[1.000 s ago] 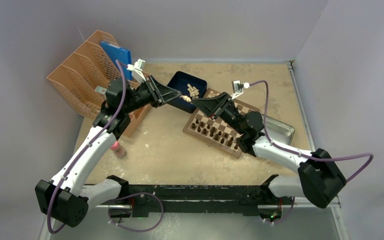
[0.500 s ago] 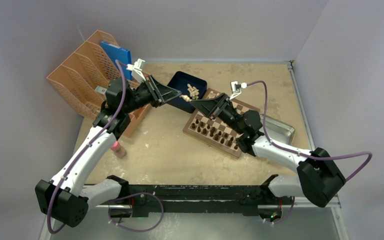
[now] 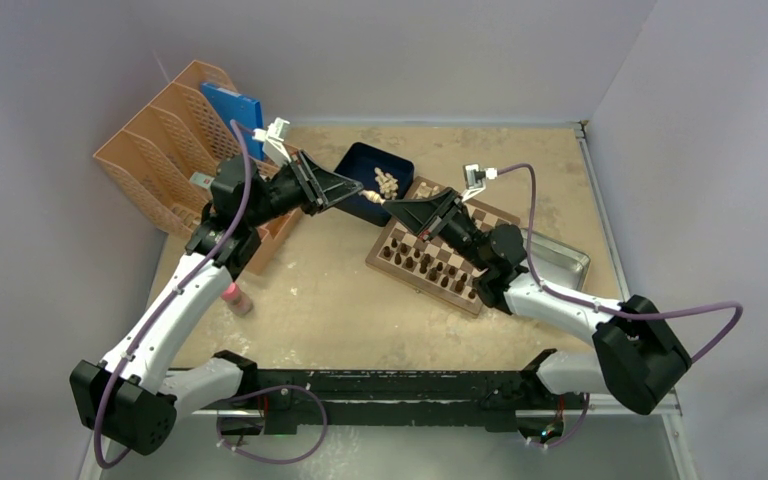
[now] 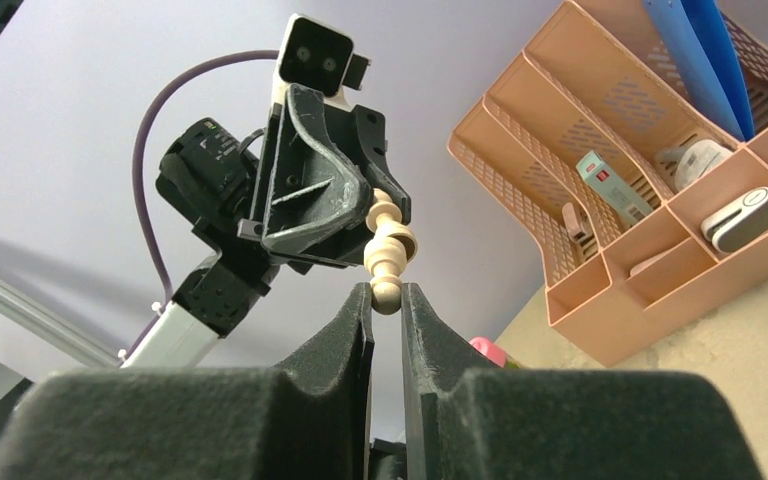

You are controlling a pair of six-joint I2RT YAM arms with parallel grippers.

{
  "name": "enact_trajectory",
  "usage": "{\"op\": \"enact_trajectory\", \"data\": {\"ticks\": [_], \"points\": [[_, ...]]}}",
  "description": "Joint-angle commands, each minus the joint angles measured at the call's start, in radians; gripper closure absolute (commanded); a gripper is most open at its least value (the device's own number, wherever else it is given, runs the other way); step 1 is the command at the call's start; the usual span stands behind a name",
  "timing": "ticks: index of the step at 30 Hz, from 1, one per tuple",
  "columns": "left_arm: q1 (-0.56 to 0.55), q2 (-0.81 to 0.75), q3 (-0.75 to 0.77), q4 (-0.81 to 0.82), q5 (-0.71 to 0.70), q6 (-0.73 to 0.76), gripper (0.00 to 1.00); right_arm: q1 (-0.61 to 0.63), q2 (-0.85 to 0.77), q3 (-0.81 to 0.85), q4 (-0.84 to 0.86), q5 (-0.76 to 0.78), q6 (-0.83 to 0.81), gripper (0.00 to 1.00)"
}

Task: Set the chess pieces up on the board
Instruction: Pick up the chess piece from the storage box, then place the chess piece on the chessboard.

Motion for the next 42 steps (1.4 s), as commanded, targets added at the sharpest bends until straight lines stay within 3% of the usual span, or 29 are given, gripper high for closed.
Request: {"op": "enact_trajectory", "data": {"ticks": [1,8,18,23,28,32,42], "points": [[0.004,-0.027,-0.005,0.042,-0.007,0.002,1.00,0.003,-0.015,0.001,0.095,-0.006,-0.024,0.89],[0.004,-0.055,0.002,-0.044,-0.101,0.096,1.00,0.003,-0.056,-0.005,-0.010,0.010,-0.076,0.92],[0.004,-0.172,0.039,-0.297,-0.339,0.483,1.00,-0.070,-0.077,0.286,-0.739,0.204,-0.493,0.94],[0.004,-0.217,0.051,-0.398,-0.345,0.670,1.00,-0.185,0.011,0.456,-1.082,0.294,-0.664,0.95],[0.004,-0.263,-0.028,-0.393,-0.313,0.722,1.00,-0.224,0.107,0.571,-1.310,0.501,-0.768,0.95],[0.004,-0.278,-0.087,-0.392,-0.271,0.738,1.00,-0.272,0.238,0.665,-1.469,0.500,-0.820,0.95],[0.003,-0.306,-0.163,-0.367,-0.215,0.765,1.00,-0.297,0.497,0.789,-1.663,0.563,-0.853,0.93]]}}
